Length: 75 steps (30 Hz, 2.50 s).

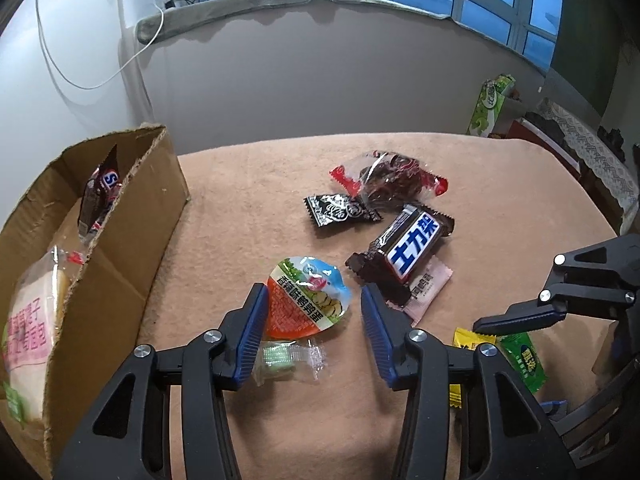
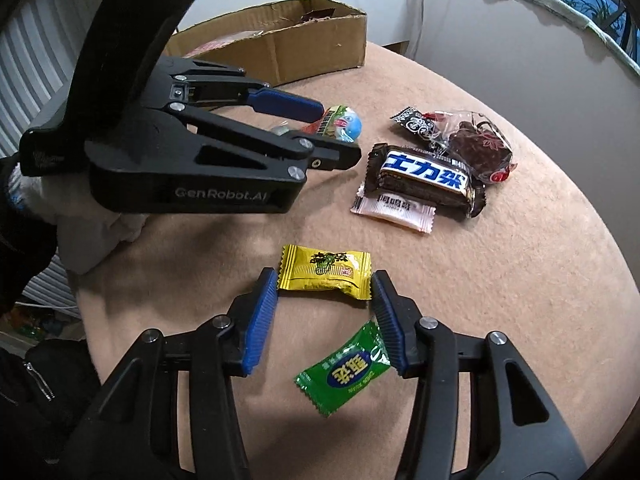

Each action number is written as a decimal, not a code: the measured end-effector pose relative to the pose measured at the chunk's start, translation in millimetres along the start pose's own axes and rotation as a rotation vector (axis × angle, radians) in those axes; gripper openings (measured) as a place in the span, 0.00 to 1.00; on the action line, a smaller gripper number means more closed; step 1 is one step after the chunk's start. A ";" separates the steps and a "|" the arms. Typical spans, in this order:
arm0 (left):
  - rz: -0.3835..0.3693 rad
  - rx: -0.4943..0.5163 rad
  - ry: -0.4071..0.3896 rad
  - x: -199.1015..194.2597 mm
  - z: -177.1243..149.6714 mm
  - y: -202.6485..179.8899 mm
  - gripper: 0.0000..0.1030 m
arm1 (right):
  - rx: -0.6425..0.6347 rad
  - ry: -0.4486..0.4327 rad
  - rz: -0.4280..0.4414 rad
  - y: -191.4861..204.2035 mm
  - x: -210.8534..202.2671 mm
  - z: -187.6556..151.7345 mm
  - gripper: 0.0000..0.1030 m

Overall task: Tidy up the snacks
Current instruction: 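Grasp the jelly cup with the left gripper while the right grasps the yellow candy, then carry the jelly cup and yellow candy into the box and open both grippers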

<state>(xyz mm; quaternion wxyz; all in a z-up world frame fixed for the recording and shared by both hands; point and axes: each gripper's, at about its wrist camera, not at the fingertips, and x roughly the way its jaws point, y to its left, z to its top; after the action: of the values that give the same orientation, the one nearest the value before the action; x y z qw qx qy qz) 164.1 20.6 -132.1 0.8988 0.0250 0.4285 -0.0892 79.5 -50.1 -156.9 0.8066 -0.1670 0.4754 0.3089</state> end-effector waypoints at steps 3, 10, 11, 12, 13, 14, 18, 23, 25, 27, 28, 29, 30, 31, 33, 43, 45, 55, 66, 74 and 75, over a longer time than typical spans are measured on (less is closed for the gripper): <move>0.002 -0.005 0.010 3.3 -0.2 0.8 0.35 | 0.008 -0.001 -0.001 -1.1 5.2 3.6 0.59; -0.003 -0.011 0.006 3.8 -0.2 1.1 0.31 | 0.013 -0.008 -0.019 -1.8 14.5 13.3 0.52; -0.004 -0.012 0.004 3.7 -0.5 1.3 0.30 | 0.008 -0.012 -0.029 -0.7 13.9 13.4 0.43; -0.005 -0.013 0.004 3.9 -0.3 1.6 0.30 | 0.004 -0.010 -0.036 -0.2 13.3 13.3 0.38; -0.006 -0.015 0.001 3.5 -0.4 2.1 0.30 | 0.005 -0.010 -0.035 -1.1 12.3 12.9 0.36; -0.010 -0.016 -0.002 3.1 -0.5 2.3 0.29 | 0.009 -0.010 -0.028 -1.9 11.9 12.8 0.35; -0.006 -0.014 -0.018 -0.4 -0.6 2.0 0.29 | 0.036 -0.018 -0.014 -8.3 6.3 7.7 0.34; -0.016 -0.023 -0.051 -11.6 -0.2 1.0 0.28 | 0.073 -0.037 -0.003 -16.3 -3.5 1.1 0.34; -0.021 -0.028 -0.065 -17.3 0.8 0.4 0.28 | 0.089 -0.051 0.003 -20.5 -9.7 -1.0 0.34; -0.020 -0.030 -0.082 -24.1 1.5 0.4 0.29 | 0.101 -0.061 0.007 -22.2 -13.1 0.5 0.34; -0.019 -0.032 -0.090 -27.9 1.8 0.3 0.28 | 0.103 -0.068 0.002 -22.6 -15.6 1.9 0.34; -0.020 -0.034 -0.096 -30.6 1.9 1.3 0.29 | 0.106 -0.075 0.001 -23.0 -18.6 2.8 0.34; -0.020 -0.037 -0.105 -34.9 2.0 2.1 0.29 | 0.108 -0.080 0.002 -22.9 -22.2 3.8 0.34; -0.018 -0.041 -0.117 -41.0 2.3 3.2 0.29 | 0.111 -0.089 0.005 -23.4 -26.4 5.7 0.34; -0.016 -0.048 -0.132 -49.2 2.9 5.7 0.29 | 0.113 -0.107 0.004 -23.6 -33.8 10.3 0.34; 0.043 -0.102 -0.217 -101.2 0.7 40.4 0.29 | 0.102 -0.205 -0.003 -21.6 -74.7 50.4 0.34; 0.059 -0.109 -0.228 -107.4 1.2 48.6 0.29 | 0.095 -0.223 0.001 -20.3 -77.7 64.6 0.34; 0.156 -0.158 -0.256 -128.0 -1.0 103.7 0.29 | 0.052 -0.262 0.020 -1.1 -66.0 133.1 0.34; 0.215 -0.203 -0.229 -119.3 1.1 151.6 0.29 | -0.004 -0.251 0.027 22.5 -33.4 194.3 0.34; 0.225 -0.222 -0.207 -107.2 9.4 172.4 0.28 | -0.016 -0.225 0.051 32.9 -5.3 217.1 0.34; 0.226 -0.225 -0.205 -105.7 10.6 173.8 0.28 | -0.015 -0.222 0.056 34.0 -2.1 218.5 0.34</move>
<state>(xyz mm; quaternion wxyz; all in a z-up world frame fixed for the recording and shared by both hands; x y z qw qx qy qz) 138.6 204.8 -49.0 0.9393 -0.0369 0.3362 0.0584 201.5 97.8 -46.6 0.8443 -0.1245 0.3851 0.3513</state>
